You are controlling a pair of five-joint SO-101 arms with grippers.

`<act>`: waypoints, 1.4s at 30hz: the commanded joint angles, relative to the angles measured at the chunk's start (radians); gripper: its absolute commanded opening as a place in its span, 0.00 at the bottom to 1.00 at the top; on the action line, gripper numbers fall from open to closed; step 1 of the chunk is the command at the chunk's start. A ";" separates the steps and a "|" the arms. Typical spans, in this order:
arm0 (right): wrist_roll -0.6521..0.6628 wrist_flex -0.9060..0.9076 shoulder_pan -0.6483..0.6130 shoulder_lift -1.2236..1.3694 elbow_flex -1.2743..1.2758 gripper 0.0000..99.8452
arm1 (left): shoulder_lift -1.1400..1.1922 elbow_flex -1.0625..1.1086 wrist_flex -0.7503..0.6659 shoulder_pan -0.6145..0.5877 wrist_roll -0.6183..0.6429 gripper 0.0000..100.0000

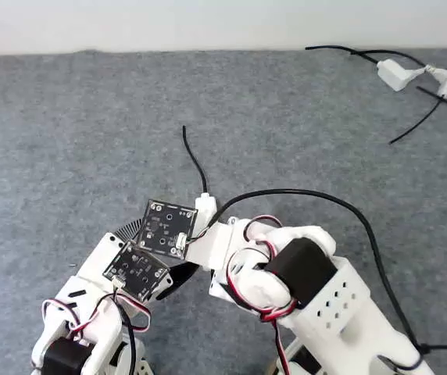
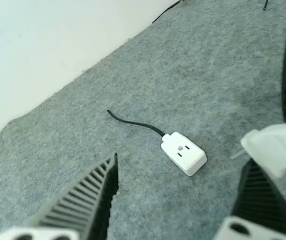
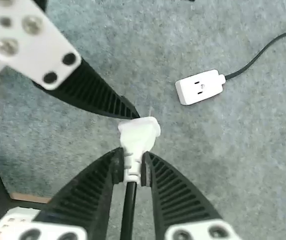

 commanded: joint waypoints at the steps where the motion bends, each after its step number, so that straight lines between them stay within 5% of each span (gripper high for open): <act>1: -0.025 -0.001 -0.044 0.004 -0.058 0.01 | -0.015 -0.004 -0.003 0.005 0.011 0.37; 23: -0.020 -0.012 -0.039 0.015 -0.057 0.01 | -0.015 0.050 -0.028 0.000 0.009 0.37; 35: 0.026 -0.010 0.004 0.018 -0.057 0.01 | -0.015 0.021 -0.121 -0.446 0.008 0.37; 42: 0.265 0.031 0.140 0.153 -0.127 0.01 | -0.015 0.001 -0.175 -0.672 0.011 0.37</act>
